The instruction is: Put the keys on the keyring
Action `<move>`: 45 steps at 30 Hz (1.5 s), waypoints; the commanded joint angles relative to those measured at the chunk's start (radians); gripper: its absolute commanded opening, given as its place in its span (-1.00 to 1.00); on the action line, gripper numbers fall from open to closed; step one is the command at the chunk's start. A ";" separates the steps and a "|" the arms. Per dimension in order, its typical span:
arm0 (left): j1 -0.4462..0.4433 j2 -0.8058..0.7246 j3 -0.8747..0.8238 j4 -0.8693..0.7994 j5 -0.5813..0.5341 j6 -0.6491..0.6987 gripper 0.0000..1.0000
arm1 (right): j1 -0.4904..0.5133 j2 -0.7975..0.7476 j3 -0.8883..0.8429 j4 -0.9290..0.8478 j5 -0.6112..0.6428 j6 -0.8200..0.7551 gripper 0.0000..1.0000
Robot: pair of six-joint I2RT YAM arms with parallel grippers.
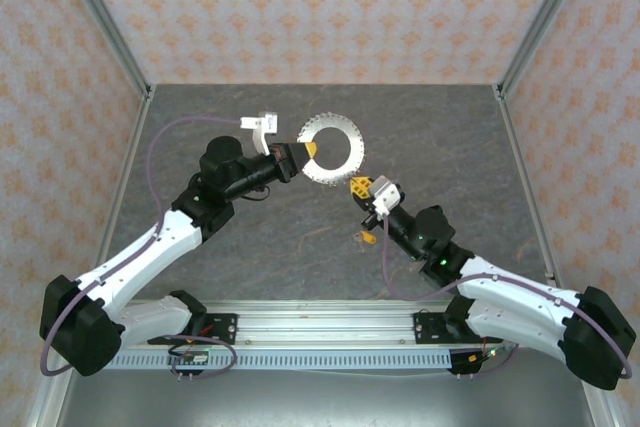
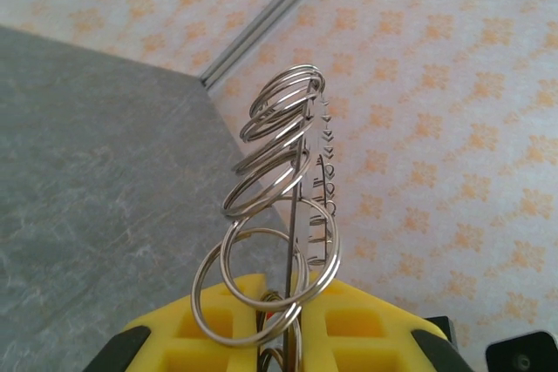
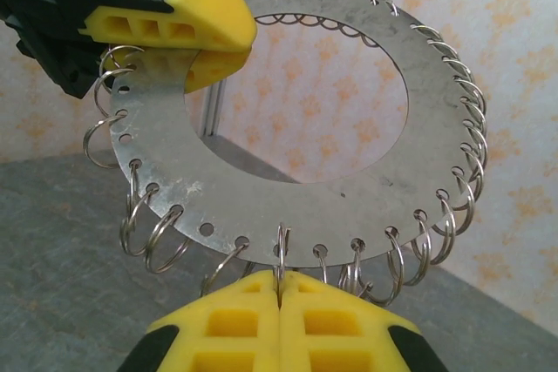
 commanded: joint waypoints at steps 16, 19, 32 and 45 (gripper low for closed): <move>0.000 -0.066 -0.302 -0.117 -0.244 -0.187 -0.44 | -0.034 0.204 0.167 -0.280 -0.302 0.190 -1.00; -0.001 -0.091 -0.358 -0.178 -0.295 -0.203 -0.23 | -0.035 0.271 0.180 -0.274 -0.331 0.210 -1.00; -0.006 -0.234 -0.545 -0.290 -0.395 -0.226 0.33 | -0.011 0.450 0.249 -0.381 -0.201 0.107 -1.00; -0.006 -0.558 -0.529 -0.443 -0.567 -0.065 0.85 | 0.172 0.508 0.338 -0.508 -0.045 -0.263 -1.00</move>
